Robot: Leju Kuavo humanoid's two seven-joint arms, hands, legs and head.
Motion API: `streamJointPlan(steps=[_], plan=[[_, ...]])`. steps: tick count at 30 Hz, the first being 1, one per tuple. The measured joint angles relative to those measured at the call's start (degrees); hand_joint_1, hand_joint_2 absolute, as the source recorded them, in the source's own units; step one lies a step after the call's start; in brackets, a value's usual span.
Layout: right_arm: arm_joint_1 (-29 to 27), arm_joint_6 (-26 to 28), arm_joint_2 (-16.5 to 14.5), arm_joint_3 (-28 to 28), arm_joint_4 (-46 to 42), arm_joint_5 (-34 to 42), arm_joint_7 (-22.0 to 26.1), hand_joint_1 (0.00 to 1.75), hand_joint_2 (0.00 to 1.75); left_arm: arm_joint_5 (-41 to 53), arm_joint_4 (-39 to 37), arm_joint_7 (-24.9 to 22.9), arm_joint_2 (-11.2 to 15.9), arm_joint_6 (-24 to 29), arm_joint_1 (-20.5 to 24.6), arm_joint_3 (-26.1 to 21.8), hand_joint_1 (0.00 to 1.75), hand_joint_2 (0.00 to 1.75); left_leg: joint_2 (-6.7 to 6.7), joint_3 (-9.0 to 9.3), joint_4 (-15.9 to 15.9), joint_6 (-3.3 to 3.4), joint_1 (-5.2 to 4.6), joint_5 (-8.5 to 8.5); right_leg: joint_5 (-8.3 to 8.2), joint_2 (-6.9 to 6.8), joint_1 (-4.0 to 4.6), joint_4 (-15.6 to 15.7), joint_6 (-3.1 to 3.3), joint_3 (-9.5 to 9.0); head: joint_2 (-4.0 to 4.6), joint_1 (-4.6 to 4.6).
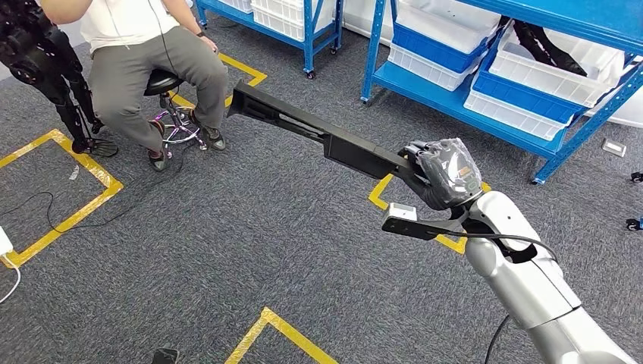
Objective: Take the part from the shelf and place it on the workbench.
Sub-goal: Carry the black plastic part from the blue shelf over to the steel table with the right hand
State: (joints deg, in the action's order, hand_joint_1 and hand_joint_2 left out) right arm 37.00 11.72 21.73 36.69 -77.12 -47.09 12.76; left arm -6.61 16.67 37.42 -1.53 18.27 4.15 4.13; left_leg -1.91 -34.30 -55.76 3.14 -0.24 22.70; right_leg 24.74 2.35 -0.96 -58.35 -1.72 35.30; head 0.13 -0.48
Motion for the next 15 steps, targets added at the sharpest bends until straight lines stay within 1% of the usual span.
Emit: streamJointPlan(steps=[1,2,3,4,5,6,7,8,9,10,11,12,13,14,15], plan=[[0.1,0.0,0.0,0.0,0.0,-0.1,0.0,1.75,1.75,0.0,0.0,0.0,0.0,0.0,0.0,0.0,0.00,1.75,0.08,0.10,0.2,0.19,0.15,-0.15,1.56,-0.76,0.03,-3.1,0.22,1.47,0.00,0.09],[0.2,0.0,0.0,0.1,0.0,-0.1,0.0,1.75,1.75,0.0,0.0,0.0,0.0,0.0,0.0,0.0,0.00,1.75,0.12,0.08,0.2,0.27,0.16,-0.18,3.38,-1.33,-0.03,-7.1,0.44,3.34,0.00,0.20],[0.2,0.0,0.0,0.2,0.0,-0.2,0.0,1.75,1.75,-0.1,0.0,0.0,0.0,0.0,-0.1,0.0,0.00,1.75,0.15,-0.01,0.2,0.30,0.18,-0.19,4.96,-1.53,-0.14,-11.0,0.52,5.18,0.00,0.26],[0.1,-0.1,0.0,0.3,0.0,-0.2,0.0,1.75,1.75,-0.1,0.0,0.0,0.0,0.0,-0.1,0.0,0.00,1.75,0.15,-0.09,0.2,0.28,0.22,-0.20,5.86,-1.59,-0.26,-13.7,0.37,6.39,0.00,0.25],[0.1,-0.1,0.0,0.4,0.0,-0.2,-0.1,1.75,1.75,-0.1,-0.1,0.0,0.0,0.0,-0.2,0.0,0.00,1.75,0.11,-0.17,0.1,0.20,0.28,-0.21,5.85,-1.62,-0.41,-14.2,0.00,6.49,0.00,0.26],[0.0,-0.1,0.0,0.4,0.1,-0.3,-0.1,1.75,1.75,-0.1,-0.1,0.0,-0.1,0.0,-0.2,0.0,0.00,1.75,0.02,-0.23,0.0,0.04,0.39,-0.19,5.01,-1.64,-0.58,-12.4,-0.52,5.35,0.00,0.25],[0.0,-0.1,0.0,0.4,0.1,-0.3,-0.1,1.75,1.75,-0.1,-0.2,0.0,-0.1,0.0,-0.2,0.0,0.00,1.75,-0.11,-0.28,-0.2,-0.20,0.52,-0.12,3.62,-1.64,-0.78,-8.6,-1.08,3.14,0.00,0.25],[0.0,-0.1,0.0,0.4,0.1,-0.3,-0.2,1.75,1.75,-0.1,-0.2,0.0,-0.1,0.0,-0.2,0.0,0.00,1.75,-0.25,-0.37,-0.5,-0.55,0.61,0.01,2.41,-1.53,-0.96,-4.5,-1.46,0.84,0.00,0.26],[0.0,-0.1,0.0,0.4,0.1,-0.4,-0.2,1.75,1.75,-0.1,-0.2,0.0,-0.1,0.0,-0.2,0.0,0.00,1.75,-0.40,-0.53,-0.9,-0.99,0.60,0.18,1.50,-1.38,-0.93,-1.3,-1.55,-1.05,0.00,0.27],[0.0,-0.1,0.0,0.4,0.1,-0.4,-0.2,1.75,1.75,-0.1,-0.2,0.0,-0.1,0.0,-0.2,0.0,0.00,1.75,-0.53,-0.72,-1.1,-1.42,0.53,0.31,1.01,-1.27,-0.82,0.6,-1.36,-2.10,0.00,0.24],[0.0,-0.2,0.0,0.3,0.1,-0.5,-0.2,1.75,1.75,-0.1,-0.2,0.0,0.0,0.0,-0.2,0.0,0.00,1.75,-0.62,-0.89,-1.3,-1.77,0.45,0.38,0.95,-1.18,-0.65,1.0,-1.00,-2.31,0.00,0.14],[-0.1,-0.2,0.0,0.3,0.1,-0.6,-0.2,1.75,1.75,-0.1,-0.2,0.0,0.0,0.0,-0.2,0.0,0.00,1.75,-0.72,-1.05,-1.4,-2.07,0.44,0.36,0.87,-1.23,-0.47,0.9,-0.61,-2.28,0.00,0.07],[-0.1,-0.3,0.0,0.3,0.1,-0.7,-0.2,1.75,1.75,-0.1,-0.2,0.0,0.0,0.0,-0.2,0.0,0.00,1.75,-0.72,-1.18,-1.5,-2.36,0.57,0.38,0.75,-1.36,-0.55,0.8,-0.16,-2.17,0.00,-0.02],[-0.1,-0.3,0.0,0.3,0.0,-0.8,-0.2,1.75,1.75,-0.1,-0.3,0.0,0.0,0.0,-0.2,0.0,0.00,1.75,-0.44,-1.35,-1.9,-2.64,0.73,0.68,0.67,-1.47,-0.64,0.8,0.26,-2.17,0.00,-0.06],[-0.1,-0.3,0.0,0.3,0.0,-0.8,-0.2,1.75,1.75,-0.1,-0.3,0.0,0.0,0.0,-0.2,0.0,0.00,1.75,0.03,-1.88,-3.1,-2.95,0.86,1.58,0.59,-1.64,-0.70,0.8,0.76,-2.21,0.00,-0.11]])
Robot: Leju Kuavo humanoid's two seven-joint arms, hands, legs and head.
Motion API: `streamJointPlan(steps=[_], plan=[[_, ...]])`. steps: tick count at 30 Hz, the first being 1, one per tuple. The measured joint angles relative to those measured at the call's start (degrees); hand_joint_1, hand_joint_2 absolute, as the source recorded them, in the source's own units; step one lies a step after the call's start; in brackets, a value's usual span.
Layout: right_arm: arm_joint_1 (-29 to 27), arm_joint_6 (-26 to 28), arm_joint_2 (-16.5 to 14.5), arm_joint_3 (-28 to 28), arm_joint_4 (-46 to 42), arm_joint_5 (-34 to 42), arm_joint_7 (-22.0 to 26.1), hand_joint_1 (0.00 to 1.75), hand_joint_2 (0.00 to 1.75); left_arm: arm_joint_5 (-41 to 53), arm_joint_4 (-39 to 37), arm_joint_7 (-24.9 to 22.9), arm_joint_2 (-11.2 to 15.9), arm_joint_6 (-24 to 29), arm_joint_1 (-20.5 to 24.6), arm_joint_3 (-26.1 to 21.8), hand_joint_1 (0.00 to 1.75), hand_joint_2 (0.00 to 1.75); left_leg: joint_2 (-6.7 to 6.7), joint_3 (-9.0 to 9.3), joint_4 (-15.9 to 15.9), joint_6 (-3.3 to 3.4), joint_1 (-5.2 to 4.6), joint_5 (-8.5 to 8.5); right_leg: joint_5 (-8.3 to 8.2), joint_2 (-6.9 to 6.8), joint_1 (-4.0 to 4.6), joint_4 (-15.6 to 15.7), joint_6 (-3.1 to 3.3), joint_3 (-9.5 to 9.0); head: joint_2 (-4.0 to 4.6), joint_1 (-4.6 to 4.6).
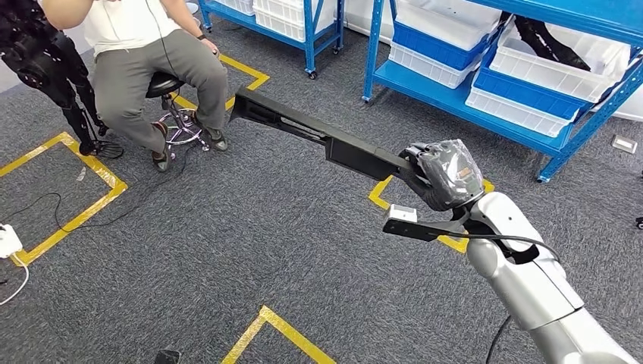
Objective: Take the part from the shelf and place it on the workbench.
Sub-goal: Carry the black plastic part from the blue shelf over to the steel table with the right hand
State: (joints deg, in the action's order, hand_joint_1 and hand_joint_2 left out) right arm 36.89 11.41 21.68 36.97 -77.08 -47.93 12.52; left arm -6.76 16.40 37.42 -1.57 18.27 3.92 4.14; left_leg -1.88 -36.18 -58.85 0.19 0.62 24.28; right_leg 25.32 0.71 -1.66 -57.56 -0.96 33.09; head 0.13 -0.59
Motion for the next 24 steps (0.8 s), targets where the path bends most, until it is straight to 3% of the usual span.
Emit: streamJointPlan(steps=[3,4,5,6,7,9,11,14,16,18,20,21,22,24], plan=[[-0.1,0.0,0.0,0.0,0.0,-0.1,0.0,1.75,1.75,0.0,0.0,0.0,0.0,0.0,0.0,0.0,0.00,1.75,1.43,-4.44,-10.0,-0.69,0.14,5.45,-0.09,-0.52,0.16,0.0,0.94,0.00,0.00,-0.17],[-0.1,0.0,0.0,0.0,0.0,-0.2,0.0,1.75,1.75,0.0,0.0,0.0,0.0,0.0,0.0,0.0,0.00,1.75,1.57,-6.07,-13.4,-0.79,0.16,6.73,-0.09,-0.71,0.25,0.0,1.00,0.02,0.00,-0.16],[-0.2,0.0,0.0,0.0,0.0,-0.3,-0.1,1.75,1.75,0.0,0.0,0.0,0.0,0.0,0.0,0.0,0.00,1.75,1.63,-6.89,-15.1,-0.81,0.16,6.96,-0.08,-0.87,0.32,0.0,1.01,0.03,0.00,-0.17],[-0.3,-0.1,0.0,0.0,0.0,-0.4,-0.1,1.75,1.75,0.0,0.0,0.0,0.0,0.0,0.0,0.0,0.00,1.75,1.68,-6.59,-14.5,-0.74,0.16,6.12,-0.07,-1.02,0.36,0.0,1.01,0.02,0.00,-0.16],[-0.3,-0.1,0.0,0.0,0.0,-0.4,-0.1,1.75,1.75,0.0,0.0,0.0,0.0,0.0,0.0,0.0,0.00,1.75,1.78,-5.13,-11.6,-0.57,0.16,4.41,-0.06,-1.16,0.38,0.0,1.00,-0.02,0.00,-0.16],[-0.3,-0.1,0.0,-0.2,0.0,-0.4,-0.1,1.75,1.75,0.1,0.0,0.0,0.0,0.0,0.1,0.0,0.00,1.75,2.44,-0.90,-3.6,-0.13,0.03,1.09,-0.01,-1.39,0.63,0.0,0.89,-0.04,0.00,-0.17],[-0.3,-0.1,0.0,-0.3,-0.1,-0.4,-0.1,1.75,1.75,0.1,0.0,0.0,0.1,0.0,0.2,0.0,0.00,1.75,2.76,1.10,0.6,0.27,-0.25,0.03,0.07,-1.62,1.00,0.0,0.59,0.05,0.00,-0.11],[-0.2,-0.1,0.0,-0.4,-0.1,-0.5,-0.1,1.75,1.75,0.1,0.0,0.0,0.0,0.0,0.2,0.0,0.00,1.75,2.30,0.94,0.8,0.72,-0.57,0.05,0.02,-1.91,1.11,0.2,0.00,0.02,0.00,-0.07],[-0.2,-0.1,0.1,-0.5,-0.1,-0.5,-0.1,1.75,1.75,0.1,0.0,0.0,0.0,0.0,0.3,0.0,0.00,1.75,2.06,1.19,1.3,1.45,-0.43,-0.40,0.77,-1.80,1.10,-1.0,-0.35,0.63,0.00,-0.03],[-0.3,-0.1,0.2,-0.7,-0.1,-0.5,-0.1,1.75,1.75,0.1,0.0,0.0,-0.1,0.0,0.4,0.0,0.00,1.75,1.66,1.39,1.8,2.22,-0.23,-0.84,3.40,-1.46,1.04,-6.3,-0.27,3.18,0.00,0.04],[-0.4,-0.1,0.4,-0.8,0.0,-0.5,-0.1,1.75,1.75,0.1,0.0,0.0,0.0,0.0,0.4,0.0,0.00,1.75,1.11,1.26,1.8,2.41,-0.27,-0.89,6.33,-1.14,0.99,-14.1,-0.11,6.89,0.00,0.10],[-0.6,-0.1,0.4,-0.8,0.0,-0.6,-0.1,1.75,1.75,0.1,0.0,0.0,-0.1,0.0,0.4,0.0,0.00,1.75,0.82,1.21,1.8,2.41,-0.29,-0.89,6.93,-1.04,0.98,-16.4,-0.27,8.06,0.00,0.09],[-0.7,-0.1,0.4,-0.8,0.0,-0.6,-0.1,1.75,1.75,0.1,0.0,0.0,-0.1,0.0,0.4,0.0,0.00,1.75,0.53,1.20,1.7,2.41,-0.31,-0.89,6.59,-0.98,0.98,-16.6,-0.58,8.17,0.00,0.10],[-0.7,-0.2,0.4,-0.8,0.0,-0.8,-0.1,1.75,1.75,0.2,0.0,0.0,-0.1,0.0,0.4,0.0,0.00,1.75,-0.06,1.29,1.7,2.35,-0.32,-0.89,3.67,-0.78,0.89,-10.2,-1.37,5.05,0.00,0.09]])
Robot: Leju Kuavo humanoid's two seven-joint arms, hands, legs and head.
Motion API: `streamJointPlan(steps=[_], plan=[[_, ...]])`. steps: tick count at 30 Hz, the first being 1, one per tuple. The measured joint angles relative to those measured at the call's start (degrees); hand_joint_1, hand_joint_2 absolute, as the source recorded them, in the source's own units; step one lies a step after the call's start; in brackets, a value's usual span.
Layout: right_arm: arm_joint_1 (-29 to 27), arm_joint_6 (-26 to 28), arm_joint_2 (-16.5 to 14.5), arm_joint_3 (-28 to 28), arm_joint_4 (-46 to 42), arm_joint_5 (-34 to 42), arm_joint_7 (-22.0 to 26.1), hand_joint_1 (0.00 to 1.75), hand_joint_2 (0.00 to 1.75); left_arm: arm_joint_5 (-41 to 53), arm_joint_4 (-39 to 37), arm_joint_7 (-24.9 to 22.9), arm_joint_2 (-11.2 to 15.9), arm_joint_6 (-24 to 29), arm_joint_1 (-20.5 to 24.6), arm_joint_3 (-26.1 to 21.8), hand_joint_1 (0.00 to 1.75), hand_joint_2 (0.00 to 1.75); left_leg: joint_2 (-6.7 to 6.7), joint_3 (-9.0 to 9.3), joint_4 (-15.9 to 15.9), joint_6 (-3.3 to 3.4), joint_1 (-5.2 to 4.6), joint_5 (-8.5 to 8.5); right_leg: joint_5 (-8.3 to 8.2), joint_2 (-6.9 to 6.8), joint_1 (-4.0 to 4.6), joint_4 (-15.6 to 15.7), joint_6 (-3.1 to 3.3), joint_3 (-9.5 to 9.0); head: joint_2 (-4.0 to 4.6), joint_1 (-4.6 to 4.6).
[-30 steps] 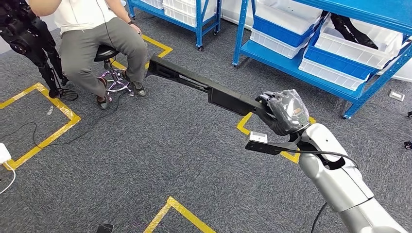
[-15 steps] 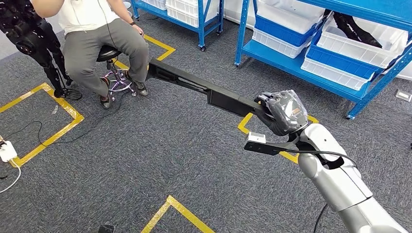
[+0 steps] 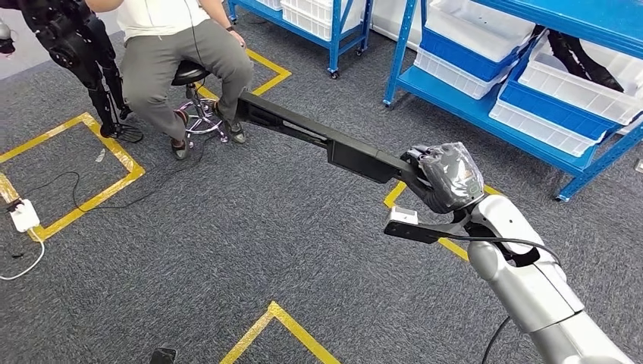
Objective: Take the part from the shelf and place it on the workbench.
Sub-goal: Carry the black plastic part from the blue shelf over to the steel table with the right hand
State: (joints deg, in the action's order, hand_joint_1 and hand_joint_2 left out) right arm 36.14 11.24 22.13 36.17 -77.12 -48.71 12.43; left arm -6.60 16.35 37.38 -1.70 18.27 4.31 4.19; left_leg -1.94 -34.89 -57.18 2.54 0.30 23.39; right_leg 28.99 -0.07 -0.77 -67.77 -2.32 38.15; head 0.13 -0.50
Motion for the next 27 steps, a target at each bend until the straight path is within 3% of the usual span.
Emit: streamJointPlan(steps=[2,3,7,9,11,12,13,14,16,18,22,24,27], plan=[[0.1,0.0,0.0,-0.1,0.0,-0.1,0.0,1.75,1.75,0.0,0.0,0.0,0.0,0.0,0.0,0.0,0.00,1.75,-0.51,-0.13,-0.2,-0.31,-0.21,0.07,-2.71,0.55,0.01,7.7,-0.15,-3.75,0.00,-0.02],[0.1,0.0,0.0,-0.1,0.0,-0.2,0.0,1.75,1.75,0.0,0.0,0.0,0.0,0.0,0.0,0.0,0.00,1.75,-0.69,-0.29,-0.4,-0.55,-0.31,0.08,-3.28,0.75,0.07,9.6,0.05,-4.61,0.00,-0.04],[0.1,0.0,-0.1,-0.1,-0.1,-0.3,0.0,1.75,1.75,0.0,0.0,0.0,0.0,0.0,-0.1,0.0,0.00,1.75,-0.59,-1.02,-1.2,-1.69,-0.12,0.59,-3.83,0.29,-0.27,10.4,1.40,-4.94,0.00,-0.15],[0.1,-0.1,-0.3,-0.1,-0.3,-0.4,0.0,1.75,1.75,0.0,0.0,0.0,0.0,0.0,-0.1,0.0,0.00,1.75,0.58,-3.19,-5.9,-2.38,0.11,3.40,-3.93,-0.12,-0.56,10.6,2.22,-5.14,0.00,-0.33],[0.0,-0.1,-0.3,-0.2,-0.3,-0.5,0.0,1.75,1.75,0.0,0.0,0.0,-0.1,0.1,-0.1,0.0,0.00,1.75,1.39,-6.93,-13.5,-2.99,0.32,6.93,-3.87,-0.50,-0.47,10.6,2.60,-5.16,0.00,-0.46],[-0.1,-0.2,-0.4,-0.1,-0.3,-0.5,0.0,1.75,1.75,0.0,0.0,0.0,0.0,0.1,-0.2,0.0,0.00,1.75,1.53,-8.37,-16.2,-3.20,0.45,7.73,-3.86,-0.69,-0.46,10.6,2.60,-5.15,0.00,-0.46],[-0.2,-0.2,-0.4,-0.1,-0.3,-0.6,0.0,1.75,1.75,0.0,0.0,0.0,0.0,0.1,-0.2,0.0,0.00,1.75,1.64,-8.75,-16.8,-3.33,0.58,7.39,-3.85,-0.87,-0.48,10.6,2.58,-5.16,0.00,-0.46],[-0.3,-0.2,-0.4,-0.1,-0.3,-0.6,0.0,1.75,1.75,0.0,0.0,0.0,0.0,0.1,-0.2,0.0,0.00,1.75,1.79,-8.06,-15.2,-3.39,0.73,6.12,-3.84,-1.07,-0.50,10.6,2.57,-5.18,0.00,-0.46],[-0.3,-0.3,-0.5,-0.2,-0.4,-0.6,0.0,1.75,1.75,0.0,0.0,0.0,0.0,0.1,-0.1,0.0,0.00,1.75,2.73,-4.13,-7.5,-3.35,0.91,2.56,-3.71,-1.42,-0.43,10.5,2.33,-5.26,0.00,-0.46],[-0.2,-0.3,-0.5,-0.2,-0.5,-0.6,0.0,1.75,1.75,0.0,0.0,0.0,0.0,0.1,0.0,0.0,0.00,1.75,3.26,-1.24,-1.9,-2.91,0.76,0.70,-3.49,-1.74,-0.09,10.4,1.83,-5.23,0.00,-0.37],[-0.2,-0.3,-0.5,-0.3,-0.5,-0.6,0.0,1.75,1.75,0.0,0.0,0.0,0.0,0.1,0.1,0.1,0.00,1.75,2.28,-0.87,-0.8,-1.36,0.17,0.27,-2.92,-2.17,0.18,9.9,0.50,-4.94,0.00,-0.24],[-0.3,-0.3,-0.4,-0.4,-0.6,-0.6,0.0,1.75,1.75,0.1,0.0,0.0,0.0,0.1,0.1,0.1,0.00,1.75,1.81,-0.76,-0.5,-0.43,0.20,-0.03,-0.66,-1.50,0.02,5.6,0.58,-2.84,0.00,-0.17],[-0.7,-0.3,-0.2,-0.5,-0.6,-0.7,0.0,1.75,1.75,0.1,0.0,-0.1,0.0,0.0,0.2,0.2,0.00,1.75,0.90,-0.89,-0.5,0.06,0.10,-0.13,3.44,-0.45,-0.03,-5.4,1.06,2.48,0.00,-0.07]])
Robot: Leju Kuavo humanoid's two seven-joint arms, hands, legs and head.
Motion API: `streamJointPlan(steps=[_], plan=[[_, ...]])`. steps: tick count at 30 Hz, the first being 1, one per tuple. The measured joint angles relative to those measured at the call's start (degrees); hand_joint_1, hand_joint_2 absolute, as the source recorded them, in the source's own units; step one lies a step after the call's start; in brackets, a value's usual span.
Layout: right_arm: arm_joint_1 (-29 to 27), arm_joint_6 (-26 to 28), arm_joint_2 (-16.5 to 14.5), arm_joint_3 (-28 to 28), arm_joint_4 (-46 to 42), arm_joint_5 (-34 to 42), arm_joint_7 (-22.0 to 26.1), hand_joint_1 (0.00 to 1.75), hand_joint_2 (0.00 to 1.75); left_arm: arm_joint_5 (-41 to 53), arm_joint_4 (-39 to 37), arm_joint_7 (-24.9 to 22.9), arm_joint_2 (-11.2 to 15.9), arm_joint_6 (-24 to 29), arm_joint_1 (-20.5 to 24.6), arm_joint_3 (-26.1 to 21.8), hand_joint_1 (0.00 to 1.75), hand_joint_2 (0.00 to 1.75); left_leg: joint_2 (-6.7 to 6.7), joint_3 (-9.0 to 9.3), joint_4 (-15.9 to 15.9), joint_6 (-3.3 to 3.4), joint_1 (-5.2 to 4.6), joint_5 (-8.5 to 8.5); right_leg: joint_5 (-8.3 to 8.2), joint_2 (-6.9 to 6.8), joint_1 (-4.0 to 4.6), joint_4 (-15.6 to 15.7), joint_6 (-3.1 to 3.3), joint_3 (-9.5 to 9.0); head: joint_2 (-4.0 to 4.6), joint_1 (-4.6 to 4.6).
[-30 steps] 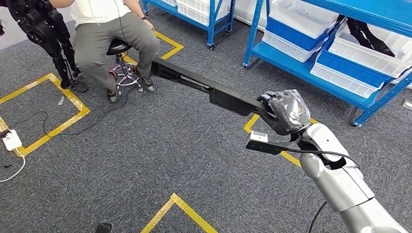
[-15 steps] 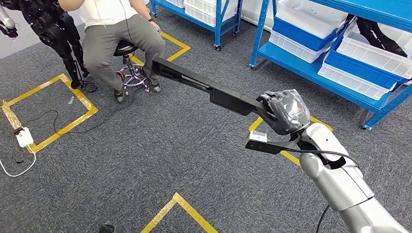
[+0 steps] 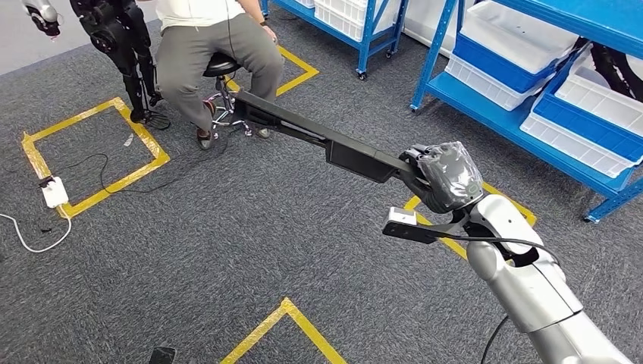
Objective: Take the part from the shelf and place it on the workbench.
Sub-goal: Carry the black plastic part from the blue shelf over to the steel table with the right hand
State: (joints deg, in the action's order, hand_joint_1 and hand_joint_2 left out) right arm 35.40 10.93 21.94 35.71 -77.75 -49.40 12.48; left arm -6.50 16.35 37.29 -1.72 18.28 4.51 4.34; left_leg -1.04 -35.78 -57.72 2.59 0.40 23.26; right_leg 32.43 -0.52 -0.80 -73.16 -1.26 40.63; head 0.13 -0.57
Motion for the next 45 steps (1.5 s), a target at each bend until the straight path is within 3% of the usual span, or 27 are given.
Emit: streamJointPlan(steps=[1,2,4,6,7,8,11,14,15,16,17,19,21,22,26,28,30,31,32,33,35,37,39,41,43,45], plan=[[-0.3,0.0,0.1,0.0,0.0,-0.1,0.0,1.75,1.75,0.0,0.0,0.0,0.0,0.0,0.0,0.0,0.00,1.75,-0.38,-0.01,0.0,0.01,-0.05,-0.01,0.16,0.16,0.05,-1.5,-0.17,0.77,0.00,0.01],[-0.4,0.0,0.1,0.0,0.0,-0.2,0.0,1.75,1.75,0.0,0.0,0.0,-0.1,0.0,0.0,0.0,0.00,1.75,-0.75,-0.01,0.0,0.01,-0.09,-0.02,-0.56,0.28,0.08,-0.7,-0.46,0.43,0.00,0.02],[-0.6,0.0,0.2,-0.1,-0.1,-0.4,0.0,1.75,1.75,0.0,0.0,0.0,-0.1,0.0,0.0,0.0,0.00,1.75,-1.45,0.02,-0.1,-0.05,-0.11,-0.07,-3.71,0.75,0.07,6.7,-0.97,-3.10,0.00,0.03],[-0.5,0.0,0.2,-0.2,-0.4,-0.5,0.0,1.75,1.75,0.0,0.0,0.0,-0.1,0.0,0.0,0.1,0.00,1.75,-2.01,-0.14,-0.2,-0.39,-0.33,-0.09,-6.15,1.40,0.32,13.7,-0.82,-6.53,0.00,0.00],[-0.5,0.0,0.2,-0.3,-0.4,-0.5,0.0,1.75,1.75,0.0,0.0,0.0,-0.1,0.0,0.0,0.1,0.00,1.75,-2.23,-0.25,-0.3,-0.62,-0.42,-0.12,-6.58,1.59,0.47,15.2,-0.59,-7.19,0.00,-0.03],[-0.5,-0.1,0.2,-0.3,-0.5,-0.6,0.0,1.75,1.75,0.1,0.0,0.0,-0.1,0.0,-0.1,0.1,0.00,1.75,-2.40,-0.36,-0.3,-0.89,-0.48,-0.15,-6.71,1.51,0.65,15.4,-0.35,-7.29,0.00,-0.07],[-0.5,-0.3,0.1,-0.3,-0.6,-0.9,0.0,1.75,1.75,0.1,0.0,0.0,0.0,0.0,-0.1,0.1,0.00,1.75,-1.90,-1.03,-1.6,-1.72,-0.33,0.88,-7.09,0.80,-0.19,15.8,0.60,-7.59,0.00,-0.27],[-0.5,-0.4,0.0,-0.4,-0.8,-0.9,0.0,1.75,1.75,0.2,0.0,-0.1,0.0,0.0,-0.1,0.1,0.00,1.75,0.07,-5.31,-10.7,-2.71,0.05,5.76,-7.13,0.11,-0.36,15.9,1.47,-7.79,0.00,-0.69],[-0.6,-0.5,0.0,-0.4,-0.8,-1.0,0.0,1.75,1.75,0.2,0.0,-0.1,0.0,0.0,-0.1,0.2,0.00,1.75,0.37,-6.95,-14.0,-3.00,0.23,6.94,-7.11,-0.12,-0.32,15.9,1.48,-7.79,0.00,-0.68],[-0.7,-0.5,-0.1,-0.4,-0.8,-1.0,0.0,1.75,1.75,0.2,0.0,-0.1,0.0,0.0,-0.1,0.2,0.00,1.75,0.56,-7.87,-15.7,-3.25,0.42,7.16,-7.10,-0.35,-0.30,15.9,1.47,-7.78,0.00,-0.69],[-0.8,-0.6,-0.1,-0.3,-0.8,-1.0,0.0,1.75,1.75,0.2,0.0,-0.1,0.0,0.0,-0.1,0.3,0.00,1.75,0.75,-7.78,-15.4,-3.44,0.62,6.40,-7.08,-0.57,-0.32,15.9,1.45,-7.79,0.00,-0.70],[-0.8,-0.6,-0.2,-0.4,-0.8,-1.1,0.0,1.75,1.75,0.2,0.0,-0.1,0.1,0.0,-0.1,0.4,0.00,1.75,1.56,-4.47,-8.9,-3.64,1.03,2.95,-6.94,-0.93,-0.36,15.7,1.24,-7.83,0.00,-0.70],[-0.7,-0.6,-0.2,-0.4,-0.9,-1.1,0.0,1.75,1.75,0.2,0.0,-0.1,0.1,0.0,0.1,0.4,0.00,1.75,2.24,-1.24,-2.7,-3.35,0.99,0.84,-6.63,-1.24,0.01,15.4,0.71,-7.74,0.00,-0.65],[-0.6,-0.6,-0.3,-0.5,-0.9,-1.1,0.0,1.75,1.75,0.2,0.0,-0.1,0.1,0.0,0.1,0.5,0.00,1.75,2.30,-0.64,-1.5,-3.03,0.86,0.65,-6.52,-1.38,0.24,15.3,0.43,-7.69,0.00,-0.58],[-0.5,-0.6,-0.3,-0.7,-1.1,-1.3,0.0,1.75,1.75,0.2,0.0,-0.1,0.1,0.0,0.2,0.5,0.00,1.75,1.22,-0.50,-0.7,-1.07,0.32,0.23,-5.84,-1.59,0.42,14.7,-0.78,-7.28,0.00,-0.39],[-0.6,-0.6,-0.3,-0.8,-1.1,-1.3,0.0,1.75,1.75,0.2,0.0,-0.1,0.1,0.0,0.3,0.5,0.00,1.75,0.78,-0.34,-0.3,-0.24,0.39,-0.08,-3.23,-0.77,0.13,9.4,-0.52,-4.78,0.00,-0.31],[-0.8,-0.6,-0.2,-0.8,-1.1,-1.3,0.1,1.75,1.75,0.2,0.0,-0.1,0.2,0.0,0.4,0.5,0.00,1.75,0.15,-0.42,-0.3,0.08,0.31,-0.13,-0.20,-0.03,0.09,1.5,-0.23,-0.92,0.00,-0.24],[-0.9,-0.6,-0.2,-0.8,-1.1,-1.3,0.1,1.75,1.75,0.2,0.0,-0.2,0.2,0.0,0.4,0.5,0.00,1.75,-0.22,-0.45,-0.3,0.10,0.26,-0.13,0.44,0.14,0.10,-1.0,-0.36,0.33,0.00,-0.26],[-1.1,-0.7,-0.1,-0.8,-1.1,-1.3,0.1,1.75,1.75,0.3,0.0,-0.3,0.1,0.0,0.3,0.6,0.00,1.75,-0.59,-0.46,-0.3,0.10,0.21,-0.14,0.21,0.26,0.11,-1.4,-0.63,0.56,0.00,-0.25],[-1.1,-0.7,-0.1,-0.8,-1.1,-1.3,0.1,1.75,1.75,0.3,0.0,-0.5,0.1,-0.1,0.3,0.6,0.00,1.75,-0.94,-0.44,-0.3,0.08,0.17,-0.16,-0.87,0.35,0.09,0.7,-1.00,-0.43,0.00,-0.26],[-1.1,-0.7,-0.1,-1.0,-1.1,-1.3,0.1,1.75,1.75,0.5,0.0,-0.9,0.1,-0.3,0.3,0.8,0.00,1.75,-1.62,-0.44,-0.4,-0.09,0.08,-0.21,-3.97,0.83,0.04,9.0,-1.49,-4.47,0.00,-0.22],[-1.0,-0.7,-0.2,-1.2,-1.1,-1.3,0.1,1.75,1.75,0.8,0.0,-1.7,0.1,-1.0,0.3,1.1,0.00,1.75,-2.17,-0.59,-0.5,-0.54,-0.16,-0.29,-5.94,1.26,0.23,14.6,-1.16,-7.21,0.00,-0.25],[-1.0,-0.8,-0.2,-1.2,-1.1,-1.4,0.1,1.75,1.75,1.0,-0.2,-3.2,0.2,-2.0,0.1,1.4,0.00,1.75,-2.48,-0.76,-0.5,-1.09,-0.27,-0.42,-6.38,1.15,0.47,15.3,-0.57,-7.56,0.00,-0.29],[-0.9,-0.9,-0.5,-1.2,-1.1,-1.5,0.1,1.75,1.75,1.1,-0.4,-5.4,0.3,-3.2,0.0,1.5,0.00,1.75,-1.99,-1.14,-1.2,-1.57,-0.13,0.12,-6.68,0.75,-0.09,15.5,0.15,-7.75,0.00,-0.32],[-0.6,-1.1,-0.9,-1.2,-1.1,-1.6,0.1,1.75,1.75,1.1,-0.7,-8.9,0.4,-4.7,0.0,1.7,0.00,1.75,-0.62,-3.15,-5.4,-2.11,0.04,2.78,-6.88,0.25,-0.54,15.8,1.10,-7.97,0.00,-0.45],[-0.3,-1.3,-1.3,-1.0,-1.0,-1.7,0.1,1.75,1.75,1.1,-1.3,-13.8,0.5,-6.7,-0.1,2.0,0.00,1.75,0.32,-6.80,-12.9,-2.62,0.22,6.24,-6.82,-0.16,-0.35,15.8,1.51,-7.95,0.00,-0.56]])
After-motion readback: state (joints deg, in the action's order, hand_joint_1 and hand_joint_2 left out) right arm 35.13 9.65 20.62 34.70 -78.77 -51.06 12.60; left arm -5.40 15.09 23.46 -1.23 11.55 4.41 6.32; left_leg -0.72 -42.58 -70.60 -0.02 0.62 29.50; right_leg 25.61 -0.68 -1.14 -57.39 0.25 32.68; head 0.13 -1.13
